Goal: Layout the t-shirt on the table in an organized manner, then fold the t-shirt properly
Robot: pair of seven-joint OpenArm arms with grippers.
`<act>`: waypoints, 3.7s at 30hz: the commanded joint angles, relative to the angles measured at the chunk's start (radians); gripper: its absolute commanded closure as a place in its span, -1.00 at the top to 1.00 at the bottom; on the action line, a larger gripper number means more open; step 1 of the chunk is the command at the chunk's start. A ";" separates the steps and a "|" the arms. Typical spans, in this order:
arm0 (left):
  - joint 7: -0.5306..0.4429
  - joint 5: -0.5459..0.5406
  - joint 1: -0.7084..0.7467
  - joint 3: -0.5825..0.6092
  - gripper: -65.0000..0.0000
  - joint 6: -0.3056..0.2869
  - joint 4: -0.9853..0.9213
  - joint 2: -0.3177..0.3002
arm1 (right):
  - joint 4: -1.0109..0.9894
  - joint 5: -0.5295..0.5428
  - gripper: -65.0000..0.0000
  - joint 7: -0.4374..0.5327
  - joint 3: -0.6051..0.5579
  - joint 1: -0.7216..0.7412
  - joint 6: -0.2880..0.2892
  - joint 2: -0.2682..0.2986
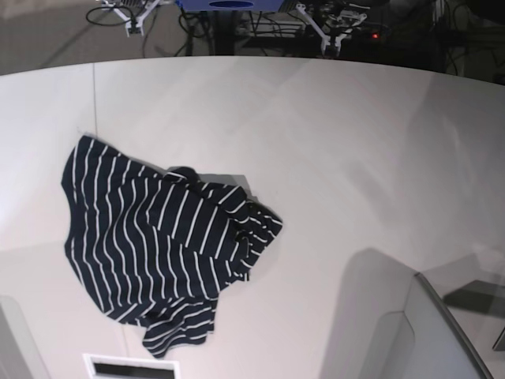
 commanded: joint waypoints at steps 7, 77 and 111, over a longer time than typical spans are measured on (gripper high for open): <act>0.002 -0.003 0.021 -0.002 -0.98 0.003 0.002 0.001 | 0.001 0.002 -0.41 0.005 0.003 -0.003 0.003 0.006; 0.013 -0.004 0.649 -0.002 -1.00 0.003 0.978 -0.182 | 0.842 0.003 -0.98 -0.158 0.339 -0.556 0.006 0.038; 0.562 -0.466 0.390 -0.097 -0.88 -0.125 1.641 -0.154 | 1.164 0.546 0.61 -0.962 0.782 0.101 0.573 0.138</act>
